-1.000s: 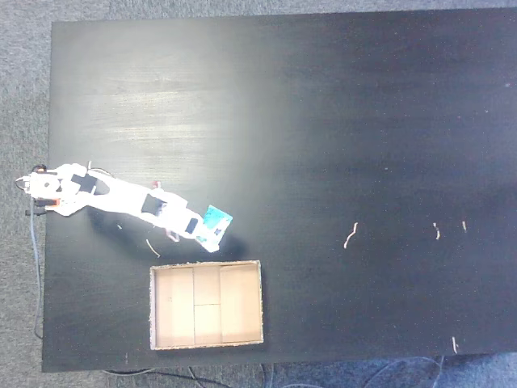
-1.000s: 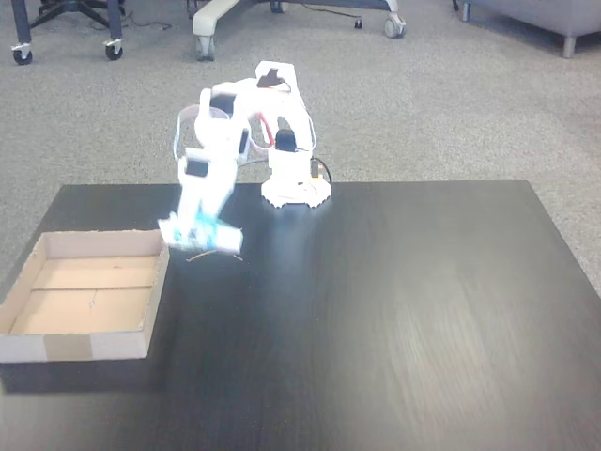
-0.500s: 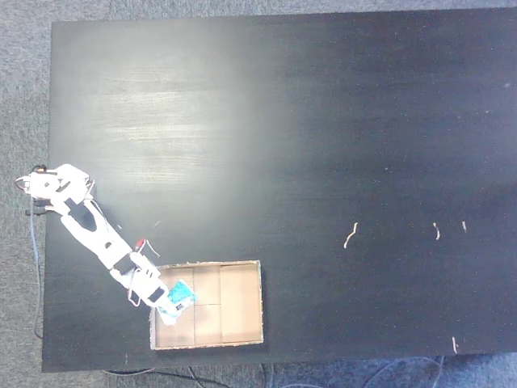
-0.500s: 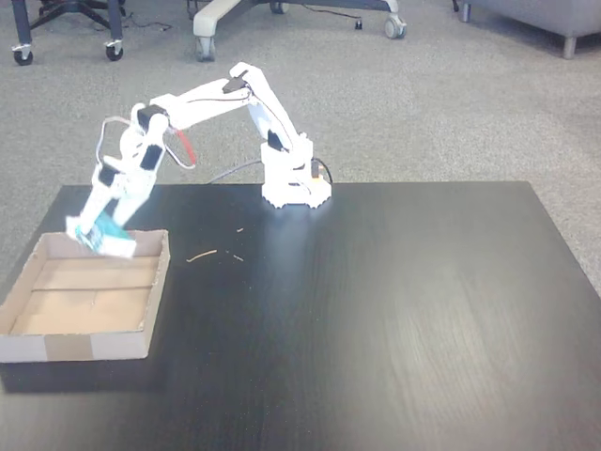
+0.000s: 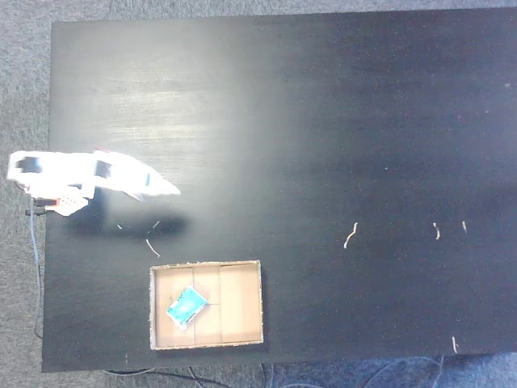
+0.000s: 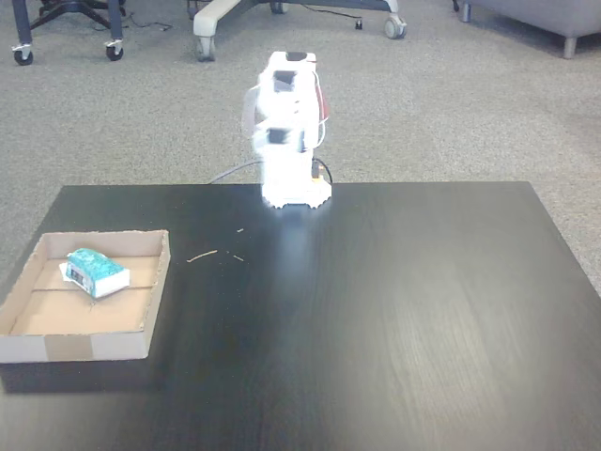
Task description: Pick the green block and drop it in the box on the right.
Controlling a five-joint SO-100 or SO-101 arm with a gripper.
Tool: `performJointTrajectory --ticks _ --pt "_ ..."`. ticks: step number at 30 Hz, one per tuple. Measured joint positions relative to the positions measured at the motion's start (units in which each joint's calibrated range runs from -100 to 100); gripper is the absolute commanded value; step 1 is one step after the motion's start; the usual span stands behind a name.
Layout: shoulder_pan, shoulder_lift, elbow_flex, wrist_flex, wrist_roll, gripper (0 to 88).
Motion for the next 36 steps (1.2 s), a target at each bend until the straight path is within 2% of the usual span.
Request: performJointTrajectory --ticks 3,5,7,11,36 --pt "-5.4 -35.8 24.0 6.2 1.3 0.2" --pt "-7.9 -49.5 36.3 6.4 3.3 0.2" --pt "-8.4 -55.5 45.2 5.2 3.3 0.2" --pt "-8.3 -58.8 56.7 -1.3 3.6 0.2" --pt "-9.7 -58.9 57.1 -1.6 3.9 0.2"
